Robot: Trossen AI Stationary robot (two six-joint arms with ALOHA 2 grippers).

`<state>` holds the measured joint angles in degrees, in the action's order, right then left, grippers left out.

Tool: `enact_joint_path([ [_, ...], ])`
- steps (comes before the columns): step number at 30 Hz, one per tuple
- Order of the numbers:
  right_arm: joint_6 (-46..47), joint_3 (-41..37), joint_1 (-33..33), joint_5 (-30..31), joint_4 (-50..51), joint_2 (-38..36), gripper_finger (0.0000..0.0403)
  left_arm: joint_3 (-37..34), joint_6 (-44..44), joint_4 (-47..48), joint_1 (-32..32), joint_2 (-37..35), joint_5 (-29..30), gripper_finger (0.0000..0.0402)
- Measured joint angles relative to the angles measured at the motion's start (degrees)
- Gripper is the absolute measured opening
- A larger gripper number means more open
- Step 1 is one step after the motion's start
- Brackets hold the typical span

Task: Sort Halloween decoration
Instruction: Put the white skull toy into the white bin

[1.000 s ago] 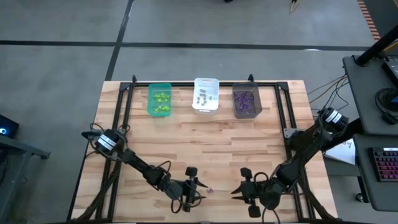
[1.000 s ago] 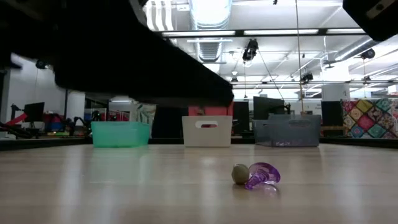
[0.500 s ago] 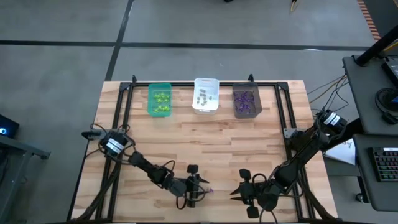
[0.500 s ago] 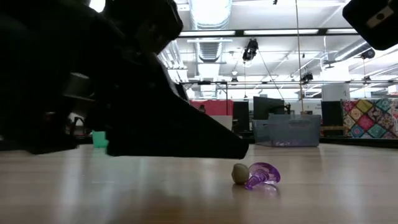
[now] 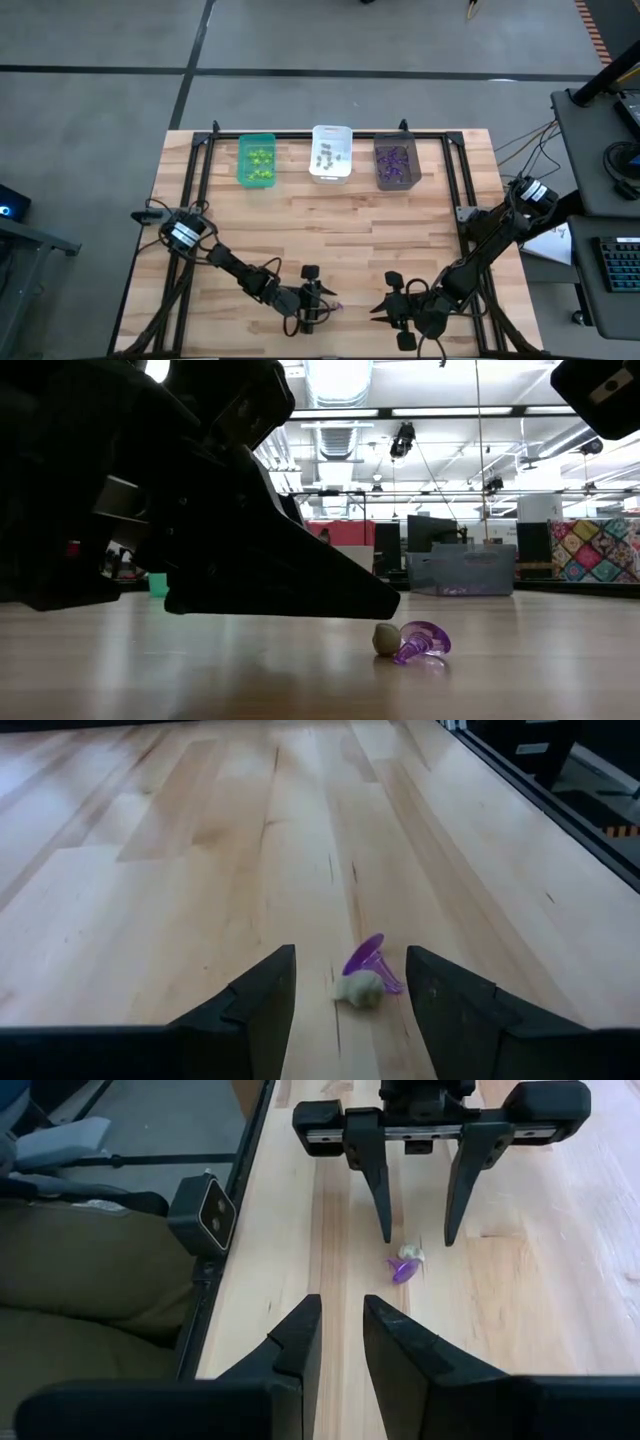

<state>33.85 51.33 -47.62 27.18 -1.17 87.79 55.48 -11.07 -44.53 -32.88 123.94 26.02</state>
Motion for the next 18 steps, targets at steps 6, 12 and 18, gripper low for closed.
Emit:
enact_joint_path([
  [6,0.0,0.0,0.0,0.0,0.0,0.0,0.0068,0.0,0.0,0.3,0.0,0.0,0.0,0.0173],
  [12,0.0,0.0,0.0,0.0,0.0,0.0,0.0068,0.0,0.0,0.6,0.0,0.0,0.0,0.0173],
  [18,0.0,0.0,0.0,0.0,0.0,0.0,0.0068,0.0,0.0,0.9,0.0,0.2,0.0,0.0173],
])
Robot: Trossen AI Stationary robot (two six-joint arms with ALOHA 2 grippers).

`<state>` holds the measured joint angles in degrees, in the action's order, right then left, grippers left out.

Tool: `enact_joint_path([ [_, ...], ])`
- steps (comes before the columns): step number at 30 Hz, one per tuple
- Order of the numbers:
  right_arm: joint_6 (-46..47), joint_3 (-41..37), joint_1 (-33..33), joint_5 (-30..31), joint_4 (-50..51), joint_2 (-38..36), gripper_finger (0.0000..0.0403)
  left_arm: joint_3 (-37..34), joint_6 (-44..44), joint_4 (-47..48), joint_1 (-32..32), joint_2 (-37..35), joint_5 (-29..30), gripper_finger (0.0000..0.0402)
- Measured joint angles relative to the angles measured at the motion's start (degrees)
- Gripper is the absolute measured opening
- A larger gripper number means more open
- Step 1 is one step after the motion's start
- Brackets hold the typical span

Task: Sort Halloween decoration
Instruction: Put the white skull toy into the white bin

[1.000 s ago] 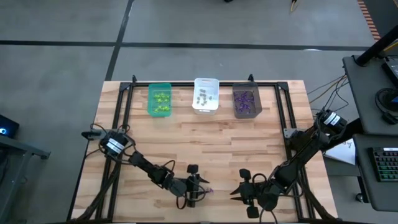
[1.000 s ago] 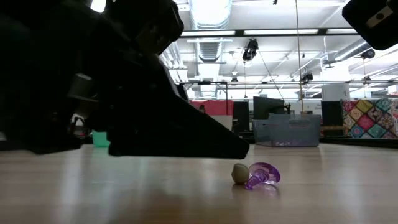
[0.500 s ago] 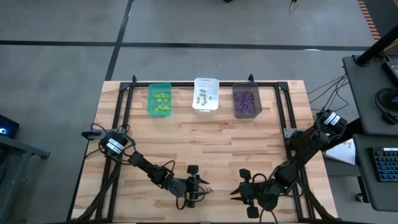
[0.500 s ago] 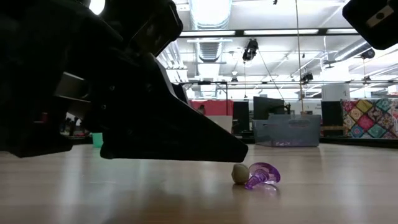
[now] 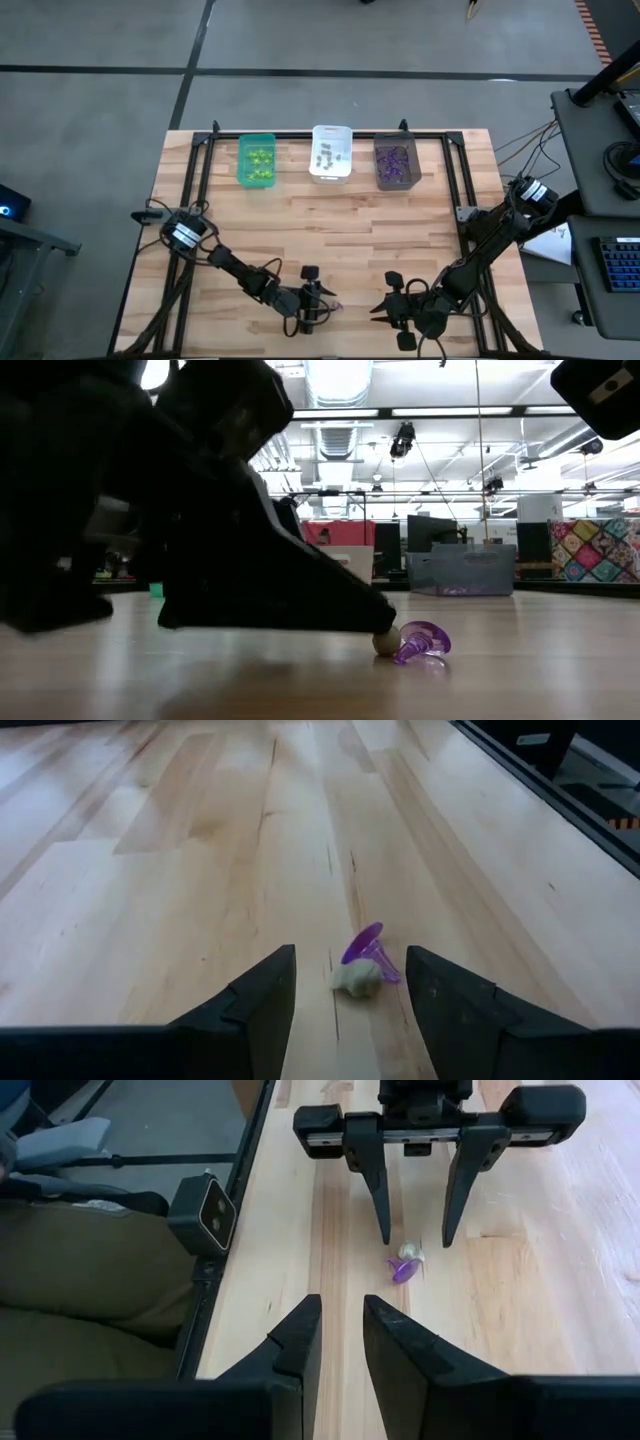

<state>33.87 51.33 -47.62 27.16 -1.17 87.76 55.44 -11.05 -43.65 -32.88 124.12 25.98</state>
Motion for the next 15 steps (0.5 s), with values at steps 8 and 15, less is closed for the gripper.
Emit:
enact_joint_path([
  [8,0.3,0.0,0.0,0.0,0.0,0.0,0.0068,0.0,-0.8,-5.9,0.0,4.2,0.0,0.0173],
  [15,0.3,0.0,0.0,-0.1,-0.1,0.0,0.0068,0.0,-0.5,-5.9,0.0,4.2,0.0,0.016],
])
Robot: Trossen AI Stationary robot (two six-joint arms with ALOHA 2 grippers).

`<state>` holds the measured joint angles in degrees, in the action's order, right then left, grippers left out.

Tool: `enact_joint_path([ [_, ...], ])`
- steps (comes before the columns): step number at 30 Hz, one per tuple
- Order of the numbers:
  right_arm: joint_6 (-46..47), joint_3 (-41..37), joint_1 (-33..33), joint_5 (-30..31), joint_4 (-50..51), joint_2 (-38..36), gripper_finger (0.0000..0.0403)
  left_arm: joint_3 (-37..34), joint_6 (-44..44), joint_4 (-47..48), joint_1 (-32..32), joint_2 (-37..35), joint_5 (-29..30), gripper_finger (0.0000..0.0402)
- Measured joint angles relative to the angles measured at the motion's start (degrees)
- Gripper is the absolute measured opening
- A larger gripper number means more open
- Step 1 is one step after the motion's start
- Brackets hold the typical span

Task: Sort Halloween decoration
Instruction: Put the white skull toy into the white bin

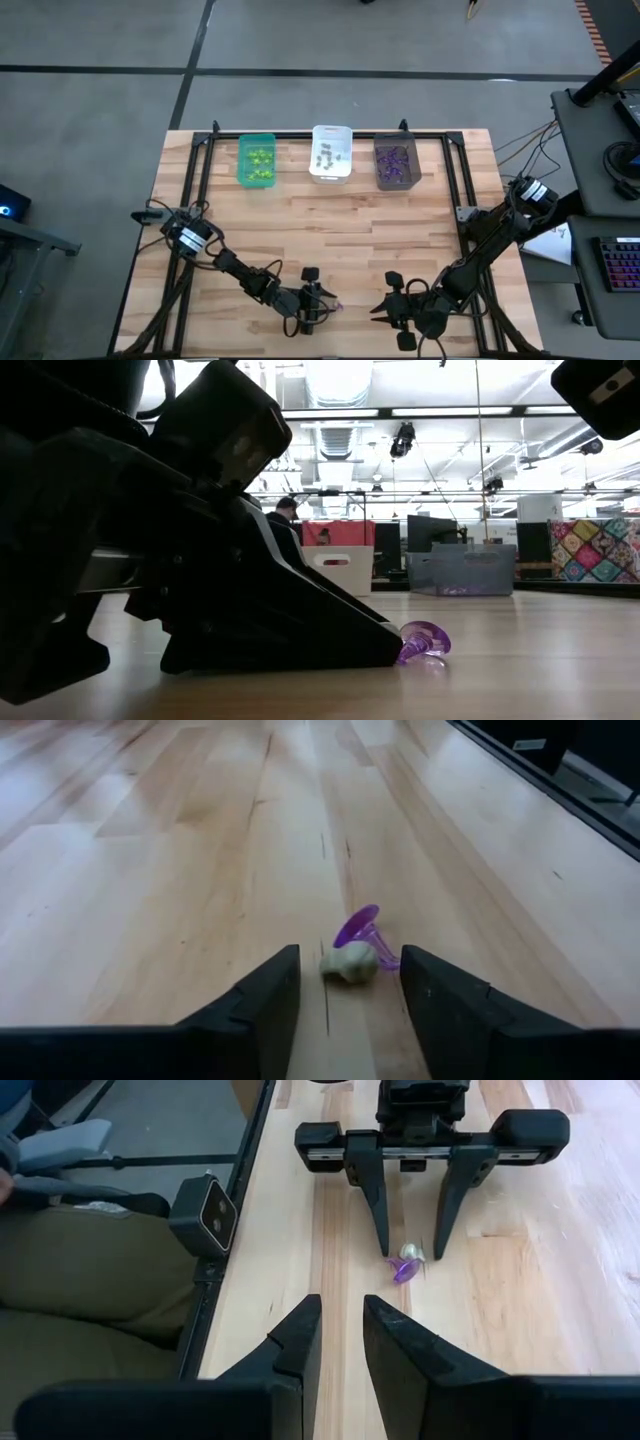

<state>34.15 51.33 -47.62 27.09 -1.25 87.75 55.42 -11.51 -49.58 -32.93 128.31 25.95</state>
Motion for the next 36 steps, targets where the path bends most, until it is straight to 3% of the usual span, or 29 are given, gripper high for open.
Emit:
enact_joint_path([
  [29,0.0,0.0,-0.1,0.0,-0.4,0.0,0.0068,1.1,0.5,0.1,0.4,0.0,0.5,0.0151],
  [36,-0.1,0.0,-0.1,0.1,-0.3,0.0,0.0068,1.1,0.5,0.1,0.4,0.0,0.5,0.0105],
])
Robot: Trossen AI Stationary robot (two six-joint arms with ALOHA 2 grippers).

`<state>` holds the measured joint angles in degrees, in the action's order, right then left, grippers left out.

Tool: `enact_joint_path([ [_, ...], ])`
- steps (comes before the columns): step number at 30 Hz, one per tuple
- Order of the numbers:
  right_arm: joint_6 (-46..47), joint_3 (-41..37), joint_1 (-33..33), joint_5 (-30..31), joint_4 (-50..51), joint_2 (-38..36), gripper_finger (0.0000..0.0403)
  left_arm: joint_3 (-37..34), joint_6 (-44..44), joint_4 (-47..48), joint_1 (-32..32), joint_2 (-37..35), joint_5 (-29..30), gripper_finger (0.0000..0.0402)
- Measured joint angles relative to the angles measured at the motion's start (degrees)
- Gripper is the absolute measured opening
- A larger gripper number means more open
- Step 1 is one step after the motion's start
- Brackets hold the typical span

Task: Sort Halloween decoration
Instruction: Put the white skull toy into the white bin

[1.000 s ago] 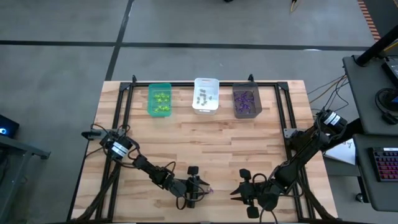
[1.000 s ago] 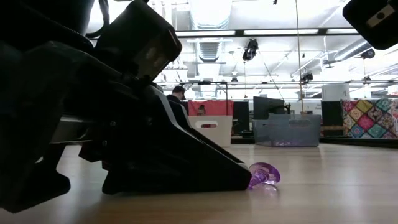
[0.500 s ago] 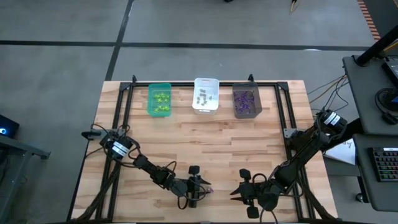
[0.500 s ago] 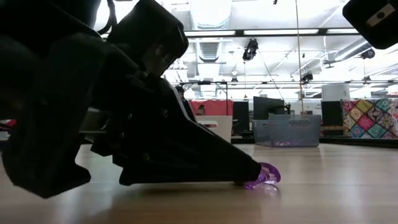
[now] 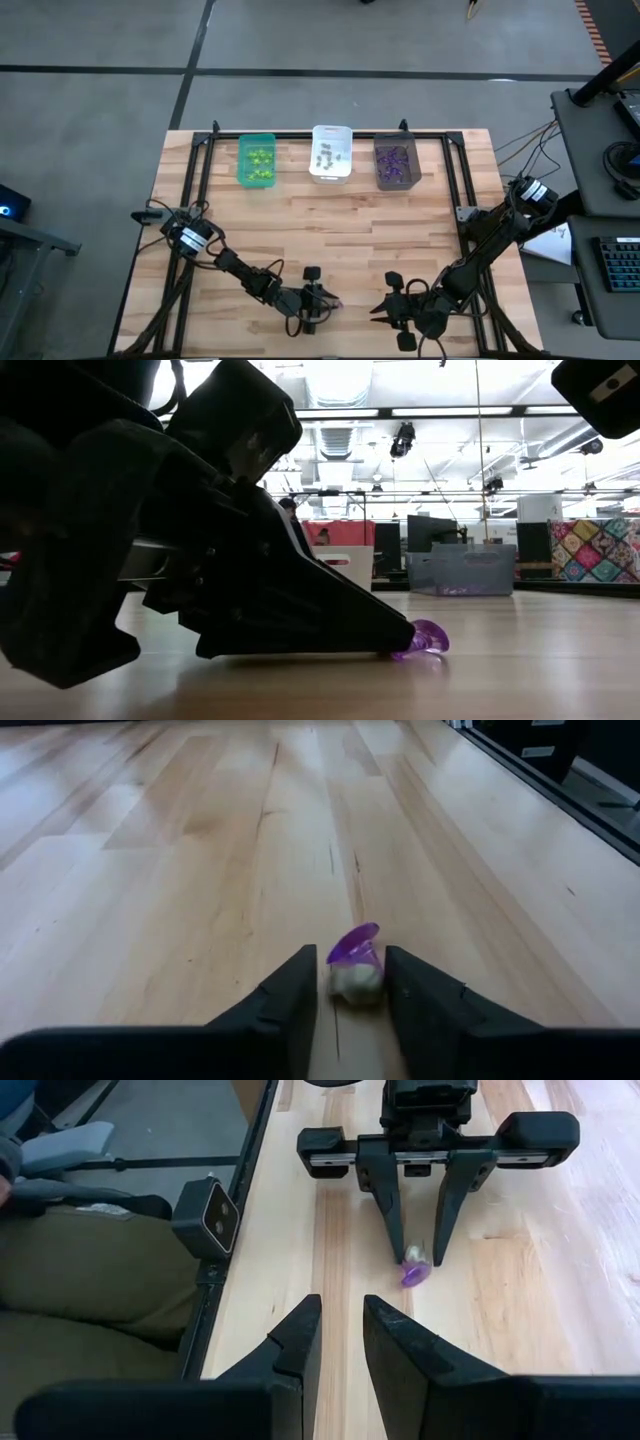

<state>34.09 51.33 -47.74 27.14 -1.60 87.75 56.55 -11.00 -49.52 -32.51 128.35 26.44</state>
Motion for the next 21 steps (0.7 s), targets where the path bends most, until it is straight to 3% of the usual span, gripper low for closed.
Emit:
enact_joint_path([
  [9,0.0,0.0,0.0,0.0,0.0,0.0,0.0068,0.0,0.0,-0.5,0.0,0.0,0.0,0.0043],
  [21,0.0,0.0,0.0,0.0,0.0,0.0,0.0068,0.0,1.6,1.5,0.0,-3.8,0.0,0.0036],
])
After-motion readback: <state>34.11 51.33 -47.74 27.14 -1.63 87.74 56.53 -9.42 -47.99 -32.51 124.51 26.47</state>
